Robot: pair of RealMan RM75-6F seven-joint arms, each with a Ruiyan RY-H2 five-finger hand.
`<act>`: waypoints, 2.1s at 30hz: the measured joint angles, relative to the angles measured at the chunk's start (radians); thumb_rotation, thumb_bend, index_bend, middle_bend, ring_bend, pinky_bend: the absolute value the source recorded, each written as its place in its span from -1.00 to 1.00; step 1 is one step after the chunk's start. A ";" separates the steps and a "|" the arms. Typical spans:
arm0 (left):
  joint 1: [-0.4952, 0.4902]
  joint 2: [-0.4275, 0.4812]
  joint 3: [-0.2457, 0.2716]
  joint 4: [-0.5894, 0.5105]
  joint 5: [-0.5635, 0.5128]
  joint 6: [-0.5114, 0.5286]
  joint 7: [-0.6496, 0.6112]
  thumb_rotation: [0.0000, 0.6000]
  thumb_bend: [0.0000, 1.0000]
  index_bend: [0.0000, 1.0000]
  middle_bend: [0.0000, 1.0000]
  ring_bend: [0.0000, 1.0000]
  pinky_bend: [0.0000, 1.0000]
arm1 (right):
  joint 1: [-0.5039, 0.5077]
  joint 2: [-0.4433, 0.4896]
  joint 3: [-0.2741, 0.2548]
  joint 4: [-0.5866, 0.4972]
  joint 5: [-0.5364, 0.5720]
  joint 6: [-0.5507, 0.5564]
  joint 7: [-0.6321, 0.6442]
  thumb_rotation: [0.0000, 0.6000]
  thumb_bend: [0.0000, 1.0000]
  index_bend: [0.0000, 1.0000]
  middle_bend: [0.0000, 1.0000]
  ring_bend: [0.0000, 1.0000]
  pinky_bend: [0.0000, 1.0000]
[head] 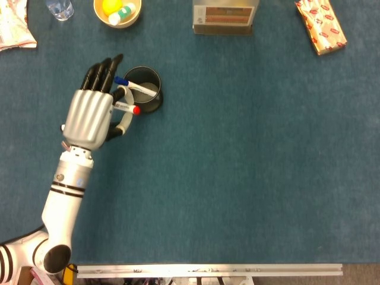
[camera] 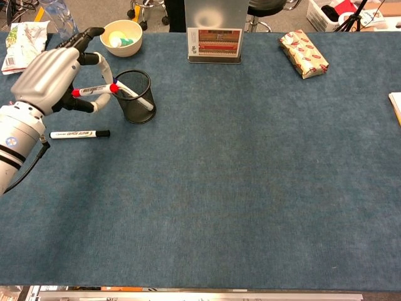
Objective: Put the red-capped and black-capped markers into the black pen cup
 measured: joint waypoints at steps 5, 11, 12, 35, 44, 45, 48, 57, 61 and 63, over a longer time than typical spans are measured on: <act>-0.026 0.001 -0.039 -0.034 -0.062 -0.017 0.040 1.00 -0.32 0.19 -0.97 -1.00 -0.80 | 0.003 -0.002 0.001 0.002 0.005 -0.007 -0.002 1.00 -1.00 -0.52 -0.47 -0.66 -0.18; -0.048 -0.012 -0.067 -0.064 -0.107 -0.019 0.063 1.00 -0.32 0.21 -0.97 -1.00 -0.80 | 0.005 -0.004 -0.001 0.004 0.007 -0.013 -0.004 1.00 -1.00 -0.52 -0.47 -0.66 -0.18; -0.051 -0.016 -0.071 -0.066 -0.111 -0.019 0.061 1.00 -0.32 0.22 -0.97 -1.00 -0.80 | 0.006 -0.005 -0.001 0.005 0.007 -0.016 -0.004 1.00 -1.00 -0.52 -0.47 -0.66 -0.18; -0.124 -0.089 -0.121 -0.044 -0.246 -0.049 0.015 1.00 -0.32 0.23 -0.97 -1.00 -0.80 | -0.005 -0.032 -0.003 0.036 -0.053 0.063 0.048 1.00 -1.00 -0.52 -0.47 -0.66 -0.18; -0.138 -0.095 -0.134 -0.068 -0.270 -0.046 -0.007 1.00 -0.32 0.23 -0.97 -1.00 -0.80 | -0.002 -0.029 -0.006 0.031 -0.046 0.048 0.036 1.00 -1.00 -0.52 -0.47 -0.66 -0.18; -0.140 -0.096 -0.135 -0.069 -0.270 -0.046 -0.011 1.00 -0.32 0.23 -0.97 -1.00 -0.80 | -0.002 -0.028 -0.007 0.029 -0.045 0.045 0.034 1.00 -1.00 -0.52 -0.47 -0.66 -0.18; -0.149 -0.106 -0.139 -0.068 -0.274 -0.046 -0.018 1.00 -0.32 0.23 -0.97 -1.00 -0.80 | -0.001 -0.027 -0.008 0.027 -0.043 0.041 0.031 1.00 -1.00 -0.52 -0.47 -0.66 -0.18; -0.162 -0.129 -0.155 -0.059 -0.304 -0.037 -0.036 1.00 -0.32 0.23 -0.96 -1.00 -0.80 | 0.000 -0.023 -0.010 0.021 -0.040 0.035 0.032 1.00 -1.00 -0.52 -0.47 -0.66 -0.18; -0.162 -0.134 -0.181 -0.061 -0.327 -0.031 -0.076 1.00 -0.31 0.24 -0.96 -1.00 -0.80 | 0.000 -0.022 -0.011 0.020 -0.038 0.031 0.029 1.00 -1.00 -0.52 -0.47 -0.66 -0.18; -0.161 -0.138 -0.196 -0.062 -0.338 -0.023 -0.095 1.00 -0.31 0.25 -0.96 -1.00 -0.80 | 0.001 -0.022 -0.012 0.020 -0.037 0.027 0.026 1.00 -1.00 -0.52 -0.47 -0.66 -0.18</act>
